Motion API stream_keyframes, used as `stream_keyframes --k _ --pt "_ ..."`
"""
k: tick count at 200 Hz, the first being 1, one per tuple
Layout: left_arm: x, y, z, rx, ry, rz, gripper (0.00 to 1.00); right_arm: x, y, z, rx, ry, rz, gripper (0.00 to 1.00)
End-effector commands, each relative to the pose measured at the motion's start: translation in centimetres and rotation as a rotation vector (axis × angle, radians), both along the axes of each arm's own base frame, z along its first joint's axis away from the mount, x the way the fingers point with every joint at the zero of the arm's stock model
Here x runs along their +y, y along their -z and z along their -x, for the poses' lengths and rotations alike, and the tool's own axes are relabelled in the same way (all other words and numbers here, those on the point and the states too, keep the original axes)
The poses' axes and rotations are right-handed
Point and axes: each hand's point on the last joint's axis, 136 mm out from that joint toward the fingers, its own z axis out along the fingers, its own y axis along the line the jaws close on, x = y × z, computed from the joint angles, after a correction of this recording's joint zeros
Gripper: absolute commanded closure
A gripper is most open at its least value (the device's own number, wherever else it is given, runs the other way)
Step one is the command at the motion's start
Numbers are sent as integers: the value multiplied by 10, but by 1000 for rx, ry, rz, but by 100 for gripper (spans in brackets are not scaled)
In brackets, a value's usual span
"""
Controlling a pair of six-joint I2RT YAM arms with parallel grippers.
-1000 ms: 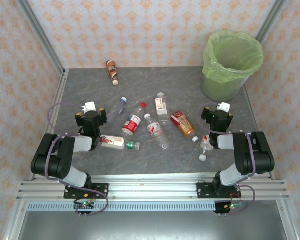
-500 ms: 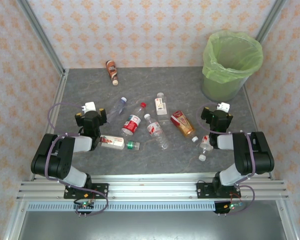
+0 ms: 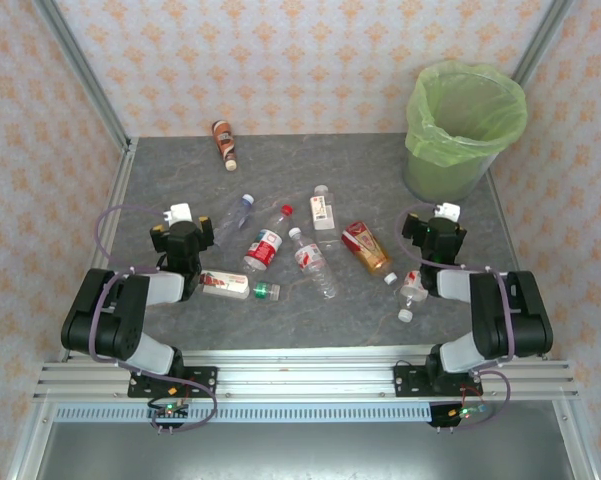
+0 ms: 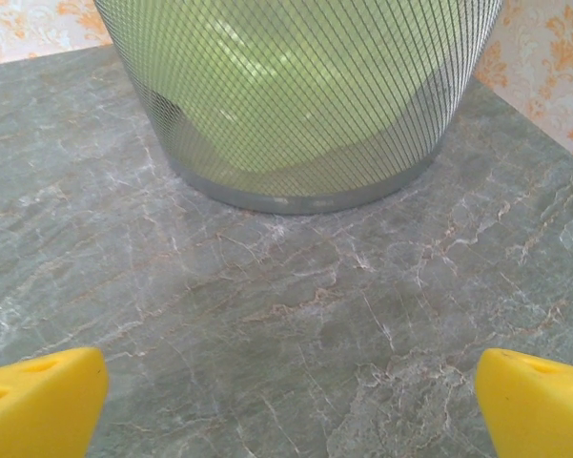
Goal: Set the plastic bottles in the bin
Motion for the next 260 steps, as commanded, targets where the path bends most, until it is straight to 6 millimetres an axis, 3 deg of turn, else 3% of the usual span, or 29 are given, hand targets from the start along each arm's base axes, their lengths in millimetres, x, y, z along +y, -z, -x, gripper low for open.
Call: stream_keyframes --k 1,20,46,105,130,176,222,260 --pt "1 -31 -7 11 -11 -8 0 5 -23 -3 -20 -28 0 1" --pt "-4 -50 -5 1 29 -13 0 4 -33 0 -29 -23 -7 1" --pt "6 -70 6 -35 -41 -12 0 -1 -46 5 -24 29 -52 1" --pt "6 -118 30 -50 -130 176 0 -14 -64 30 -26 146 -122 1" --pt "3 -120 41 -15 -166 269 0 -14 -61 50 37 174 -169 1" --pt "-27 -112 42 0 -66 472 0 5 -47 85 252 178 -333 1" --pt "-46 -108 42 -27 -11 613 0 8 -10 115 499 263 -384 1" --pt "-41 -108 46 -43 -37 606 0 2 13 123 599 328 -358 1"
